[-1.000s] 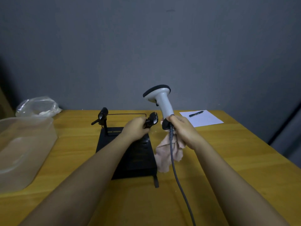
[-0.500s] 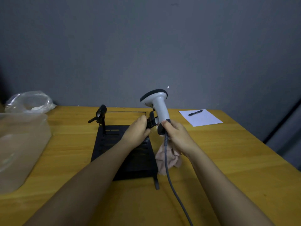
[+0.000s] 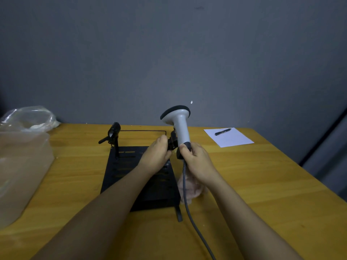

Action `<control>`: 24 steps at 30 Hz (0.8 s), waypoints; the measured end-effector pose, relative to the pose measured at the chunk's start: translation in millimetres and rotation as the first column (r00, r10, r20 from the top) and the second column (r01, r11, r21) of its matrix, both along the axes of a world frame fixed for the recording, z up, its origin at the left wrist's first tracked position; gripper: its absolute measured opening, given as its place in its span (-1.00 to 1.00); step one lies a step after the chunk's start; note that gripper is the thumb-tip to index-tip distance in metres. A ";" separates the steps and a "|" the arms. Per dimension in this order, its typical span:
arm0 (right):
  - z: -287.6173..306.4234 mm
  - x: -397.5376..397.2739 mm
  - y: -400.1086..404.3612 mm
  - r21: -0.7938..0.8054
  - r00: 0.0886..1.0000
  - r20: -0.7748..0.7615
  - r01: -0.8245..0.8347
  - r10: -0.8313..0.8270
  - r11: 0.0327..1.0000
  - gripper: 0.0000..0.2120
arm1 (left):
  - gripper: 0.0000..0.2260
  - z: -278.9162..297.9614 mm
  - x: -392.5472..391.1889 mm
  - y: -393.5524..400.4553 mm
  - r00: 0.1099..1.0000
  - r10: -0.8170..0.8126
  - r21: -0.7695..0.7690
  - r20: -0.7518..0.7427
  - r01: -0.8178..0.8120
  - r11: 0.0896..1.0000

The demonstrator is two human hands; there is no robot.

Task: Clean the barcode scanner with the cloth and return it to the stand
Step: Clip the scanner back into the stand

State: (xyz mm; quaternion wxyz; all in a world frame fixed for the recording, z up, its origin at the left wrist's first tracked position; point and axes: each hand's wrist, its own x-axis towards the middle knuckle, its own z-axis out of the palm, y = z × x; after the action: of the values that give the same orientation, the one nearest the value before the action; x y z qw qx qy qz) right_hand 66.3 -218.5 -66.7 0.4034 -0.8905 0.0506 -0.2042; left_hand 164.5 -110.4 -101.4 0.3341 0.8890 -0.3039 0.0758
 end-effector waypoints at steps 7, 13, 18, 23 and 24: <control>-4.1 7.2 0.2 -0.112 0.998 -0.025 0.048 -0.051 0.993 -0.65 | -0.84 -2.7 2.7 -0.3 1.000 0.001 -0.022 0.004 -0.001 1.000; -7.9 16.3 -10.8 -0.229 0.988 -0.151 -0.019 -0.016 0.973 -0.65 | -0.86 -4.3 7.2 -1.6 0.999 -0.018 0.014 0.031 0.018 1.000; 11.6 24.9 -14.8 -0.299 0.962 -0.271 -0.043 -0.042 0.953 -0.71 | -0.88 -2.5 10.4 -2.0 0.999 -0.026 0.041 0.046 0.024 0.999; 12.0 30.2 -15.4 -0.302 0.971 -0.214 0.038 -0.106 0.952 -0.72 | -0.87 3.3 14.8 -7.3 0.999 -0.019 0.069 0.030 0.017 0.997; 11.9 30.1 -16.2 -0.303 0.974 -0.196 0.049 -0.112 0.952 -0.70 | -0.87 4.9 14.6 -7.5 0.999 -0.009 0.082 0.032 0.006 0.997</control>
State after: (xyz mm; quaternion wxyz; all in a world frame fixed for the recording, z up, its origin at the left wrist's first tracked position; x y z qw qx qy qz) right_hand 96.4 -234.7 -54.8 0.2488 -0.9547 0.0985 -0.1300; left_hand 179.1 -117.9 -96.5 0.2926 0.8994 -0.3155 0.0766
